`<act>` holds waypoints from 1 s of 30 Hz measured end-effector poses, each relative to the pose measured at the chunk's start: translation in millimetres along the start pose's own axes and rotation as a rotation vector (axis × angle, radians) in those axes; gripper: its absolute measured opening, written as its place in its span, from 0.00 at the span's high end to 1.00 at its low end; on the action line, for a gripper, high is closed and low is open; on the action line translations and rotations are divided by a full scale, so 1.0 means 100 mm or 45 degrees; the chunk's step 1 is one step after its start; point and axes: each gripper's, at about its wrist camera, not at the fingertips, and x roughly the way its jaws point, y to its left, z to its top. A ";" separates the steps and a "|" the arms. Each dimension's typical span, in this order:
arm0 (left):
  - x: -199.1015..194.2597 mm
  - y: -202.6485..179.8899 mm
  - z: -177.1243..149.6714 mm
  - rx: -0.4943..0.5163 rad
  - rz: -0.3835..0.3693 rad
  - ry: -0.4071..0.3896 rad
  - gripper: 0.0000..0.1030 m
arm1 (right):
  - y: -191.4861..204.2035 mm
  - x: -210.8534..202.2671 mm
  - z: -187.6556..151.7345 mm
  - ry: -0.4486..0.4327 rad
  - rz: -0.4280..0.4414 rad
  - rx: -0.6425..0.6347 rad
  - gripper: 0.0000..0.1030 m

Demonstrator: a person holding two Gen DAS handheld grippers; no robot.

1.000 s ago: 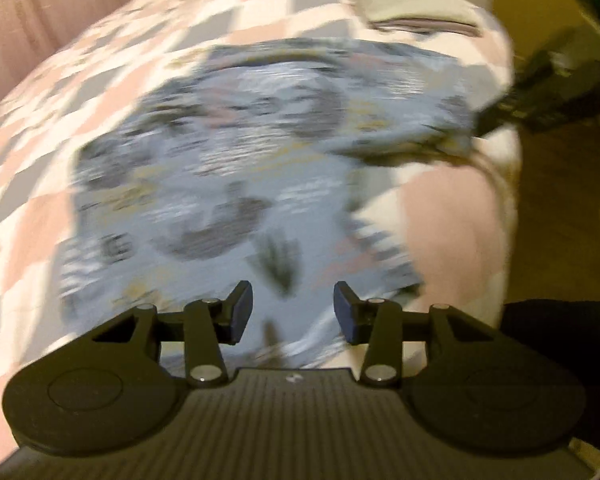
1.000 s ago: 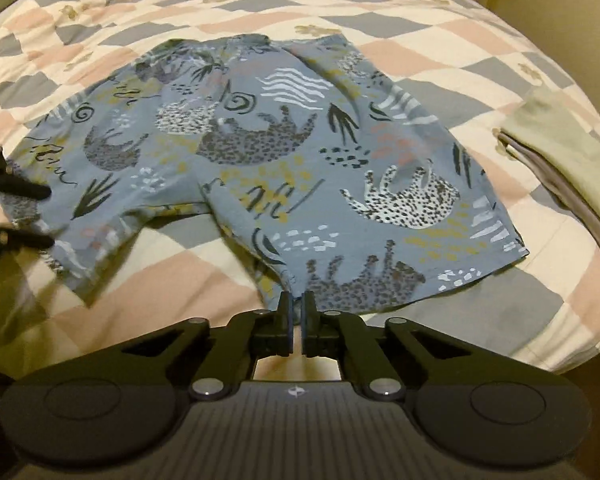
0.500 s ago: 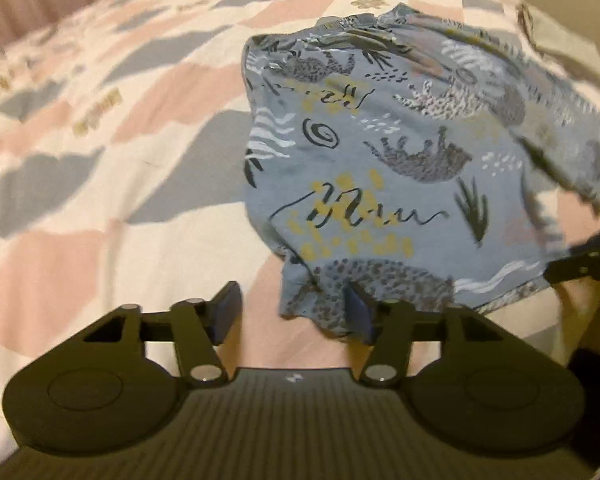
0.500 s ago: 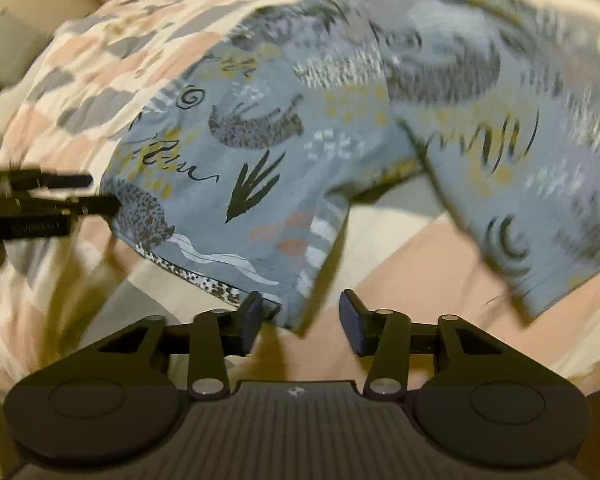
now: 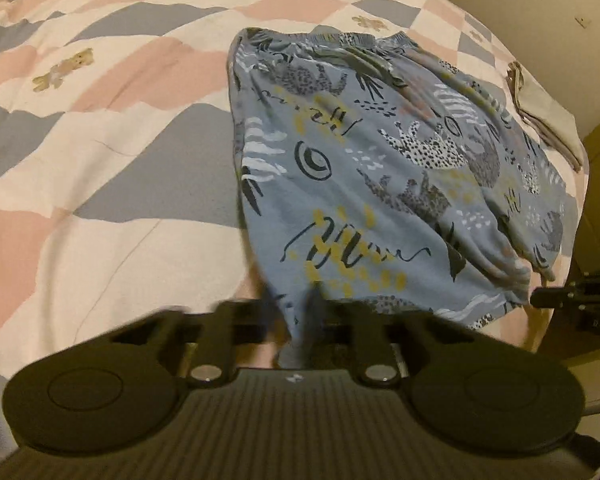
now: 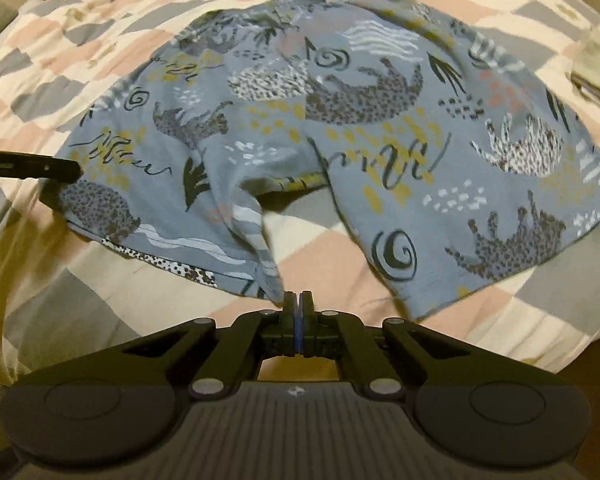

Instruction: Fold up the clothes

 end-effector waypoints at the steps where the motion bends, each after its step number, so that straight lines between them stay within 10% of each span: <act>1: -0.05 0.00 0.00 0.003 0.011 -0.010 1.00 | 0.02 0.00 0.01 -0.001 -0.001 -0.011 0.91; 17: -0.94 0.52 0.09 0.273 0.129 -0.069 0.88 | 1.08 -0.17 0.32 -0.133 0.009 -0.211 0.70; 24: -1.00 0.58 0.40 0.810 0.264 -0.064 0.62 | 1.83 -0.15 0.34 -0.143 0.062 -0.335 0.64; 30: -0.60 0.62 0.62 1.430 0.326 -0.071 0.60 | 2.17 0.05 0.47 -0.155 0.128 -0.444 0.55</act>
